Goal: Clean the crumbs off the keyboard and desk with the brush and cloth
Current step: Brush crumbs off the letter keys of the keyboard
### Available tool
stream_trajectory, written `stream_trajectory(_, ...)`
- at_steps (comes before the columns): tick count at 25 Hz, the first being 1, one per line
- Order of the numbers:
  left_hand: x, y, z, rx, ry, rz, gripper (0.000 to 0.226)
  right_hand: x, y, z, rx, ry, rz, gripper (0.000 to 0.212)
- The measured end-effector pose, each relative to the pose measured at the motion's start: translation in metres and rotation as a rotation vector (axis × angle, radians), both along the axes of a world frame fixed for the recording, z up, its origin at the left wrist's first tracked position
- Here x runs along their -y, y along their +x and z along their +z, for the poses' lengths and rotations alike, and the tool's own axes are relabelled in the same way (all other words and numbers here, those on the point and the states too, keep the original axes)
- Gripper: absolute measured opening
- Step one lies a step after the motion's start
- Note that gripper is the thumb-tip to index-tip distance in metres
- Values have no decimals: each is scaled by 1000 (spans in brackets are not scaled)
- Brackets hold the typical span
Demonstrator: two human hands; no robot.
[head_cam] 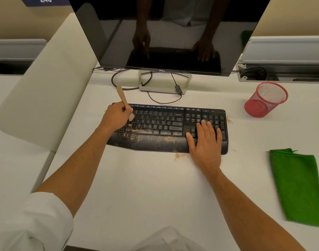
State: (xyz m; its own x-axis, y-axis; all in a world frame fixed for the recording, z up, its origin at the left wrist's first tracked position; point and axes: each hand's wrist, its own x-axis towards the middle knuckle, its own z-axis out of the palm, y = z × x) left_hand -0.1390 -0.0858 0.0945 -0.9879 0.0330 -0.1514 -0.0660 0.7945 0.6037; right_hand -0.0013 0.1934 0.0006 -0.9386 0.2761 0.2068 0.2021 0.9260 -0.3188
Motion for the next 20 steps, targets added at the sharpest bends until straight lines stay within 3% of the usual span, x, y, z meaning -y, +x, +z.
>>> stream_trajectory(6,-1,-5,12,269,-90,-96,17,0,0,-1,-8,-3,-9,64)
stream_trajectory(12,8,-2,3,-81,-37,16,29,0,0,-1,-1,0,-5,65)
stream_trajectory(14,11,-2,-1,-13,-73,-8,25,0,0,-1,5,5,-3,65)
stream_trajectory(18,11,-10,13,303,-104,-22,11,0,0,-1,1,1,-4,65)
stream_trajectory(20,9,-12,18,249,-72,4,13,0,0,0,1,-4,1,66)
